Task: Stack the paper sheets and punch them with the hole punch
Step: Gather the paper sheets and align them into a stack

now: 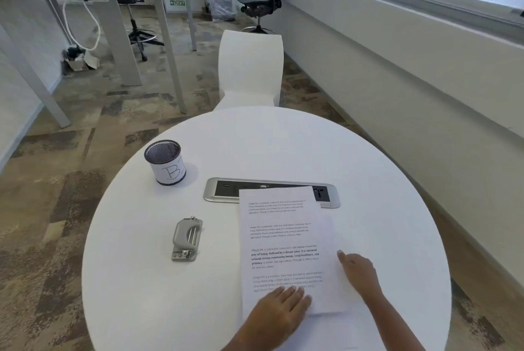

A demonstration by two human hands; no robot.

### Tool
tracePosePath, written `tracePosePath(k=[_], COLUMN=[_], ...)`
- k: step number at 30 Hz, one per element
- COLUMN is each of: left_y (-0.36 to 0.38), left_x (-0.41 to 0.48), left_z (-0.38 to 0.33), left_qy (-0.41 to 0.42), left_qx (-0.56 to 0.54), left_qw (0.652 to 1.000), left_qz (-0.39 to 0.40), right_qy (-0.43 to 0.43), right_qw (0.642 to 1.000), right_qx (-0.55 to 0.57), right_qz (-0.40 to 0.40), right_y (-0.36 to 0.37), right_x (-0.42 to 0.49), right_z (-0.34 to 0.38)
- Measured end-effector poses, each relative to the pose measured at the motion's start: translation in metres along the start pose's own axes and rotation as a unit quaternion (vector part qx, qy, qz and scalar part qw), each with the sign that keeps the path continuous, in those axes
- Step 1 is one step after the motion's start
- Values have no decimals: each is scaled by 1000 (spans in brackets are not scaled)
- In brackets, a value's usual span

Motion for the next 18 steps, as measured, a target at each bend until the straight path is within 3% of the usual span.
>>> tracePosePath(k=[4, 7, 9, 18], left_y=[-16, -20, -19, -9], left_x=[1, 1, -3, 1], left_z=[14, 34, 44, 49], left_qy=[-153, -375, -446, -457], left_qx=[-65, -96, -85, -74], left_qw=[983, 922, 891, 883], left_qz=[-72, -14, 13, 72], right_qy=[35, 43, 45, 31], right_qw=[998, 996, 995, 999], right_qx=[-52, -79, -84, 11], right_qz=[-2, 2, 8, 37], right_y=[9, 16, 23, 38], right_x=[-17, -25, -28, -32], right_z=[-4, -1, 2, 27])
Point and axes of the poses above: each hand's wrist, its own x-axis towards the middle knuckle, its own y-axis out of the palm, z = x × y, the point moved 1 cm from there along x, towards the middle knuckle, and after that the axes turned 10 degrees about -y, right-handed, at the moved point
